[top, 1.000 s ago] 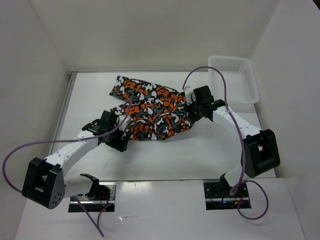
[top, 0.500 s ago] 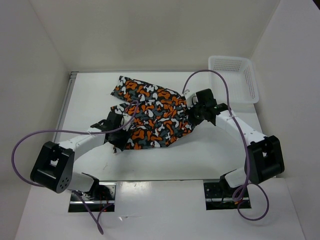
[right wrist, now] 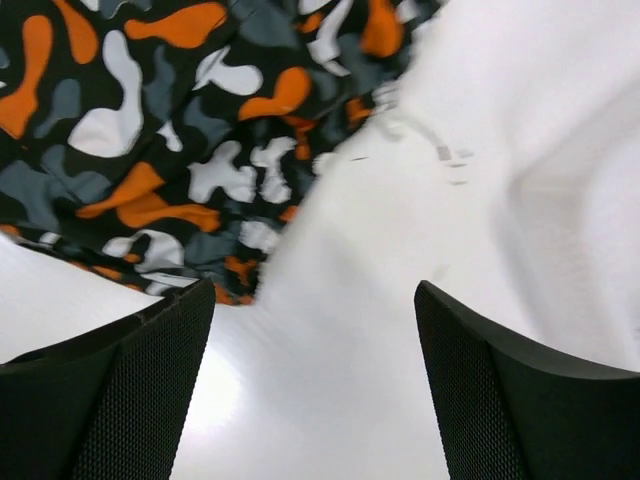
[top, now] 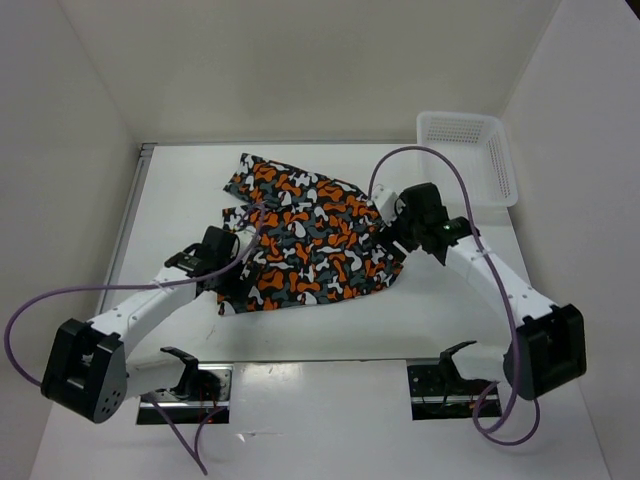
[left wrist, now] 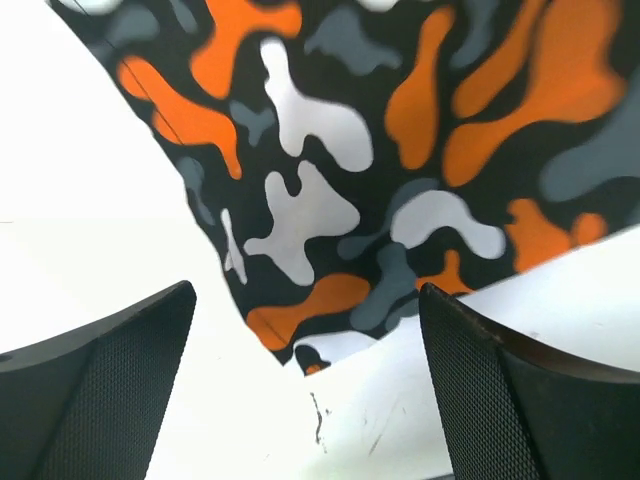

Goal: Fold and stack the shorts
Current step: Flatten the shorts out, then fold the shorts

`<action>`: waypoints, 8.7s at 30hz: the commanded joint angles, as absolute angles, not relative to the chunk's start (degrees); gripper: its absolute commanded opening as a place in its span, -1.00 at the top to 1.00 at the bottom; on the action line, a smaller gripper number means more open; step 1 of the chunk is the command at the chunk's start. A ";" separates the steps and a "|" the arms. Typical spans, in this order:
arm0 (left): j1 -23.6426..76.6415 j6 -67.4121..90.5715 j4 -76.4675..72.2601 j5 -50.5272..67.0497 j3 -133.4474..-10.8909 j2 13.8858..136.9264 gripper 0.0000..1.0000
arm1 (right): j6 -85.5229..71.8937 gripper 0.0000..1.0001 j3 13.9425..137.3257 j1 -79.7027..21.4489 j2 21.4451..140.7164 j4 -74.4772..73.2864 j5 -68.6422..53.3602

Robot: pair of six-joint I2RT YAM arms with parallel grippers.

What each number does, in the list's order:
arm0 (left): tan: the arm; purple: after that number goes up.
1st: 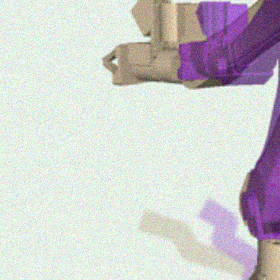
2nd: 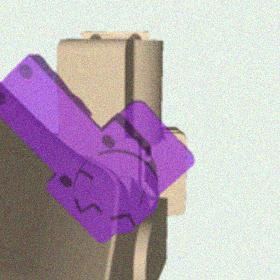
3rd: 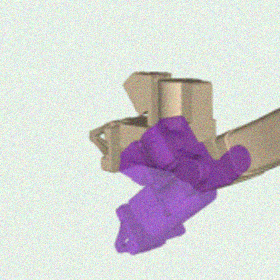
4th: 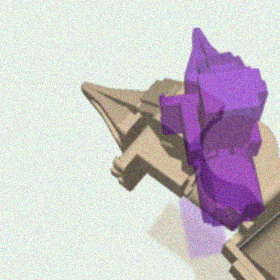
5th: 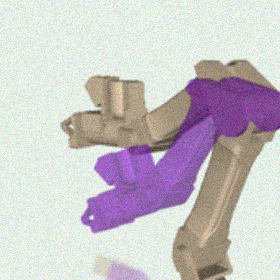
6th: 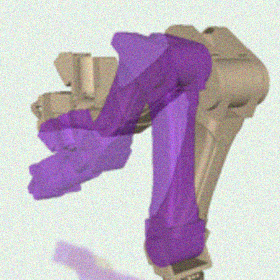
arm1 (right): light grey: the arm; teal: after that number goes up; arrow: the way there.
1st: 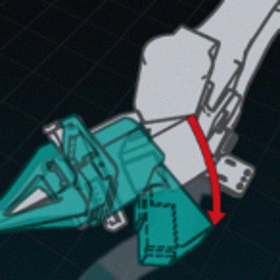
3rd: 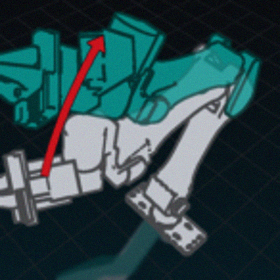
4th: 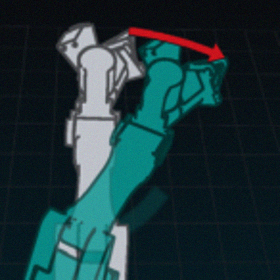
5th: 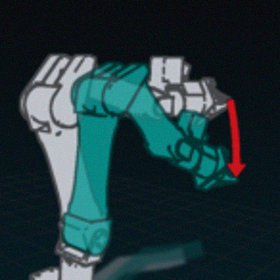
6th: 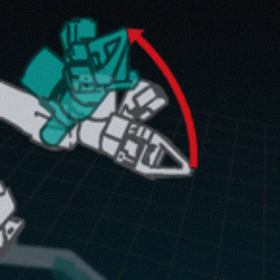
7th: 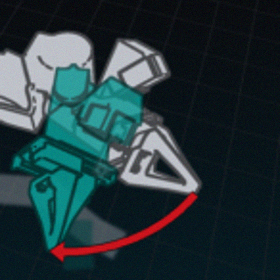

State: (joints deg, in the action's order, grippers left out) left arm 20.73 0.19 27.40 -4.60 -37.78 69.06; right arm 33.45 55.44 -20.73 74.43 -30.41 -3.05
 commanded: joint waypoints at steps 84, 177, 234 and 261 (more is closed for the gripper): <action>1.31 0.00 22.94 -1.23 -124.62 115.92 1.00 | 17.12 0.99 141.24 -10.46 125.92 -42.89 -27.88; 11.42 0.00 23.55 -8.27 -50.90 93.96 -0.09 | -17.75 -0.54 65.75 -11.25 93.34 -30.06 -7.12; 18.46 0.00 24.96 11.69 -71.29 104.16 -0.56 | 11.95 1.00 85.08 -40.25 104.58 -23.55 11.62; 15.37 0.00 28.74 12.04 -90.59 110.55 -0.61 | 18.89 -0.39 76.61 -39.48 91.06 -22.76 0.16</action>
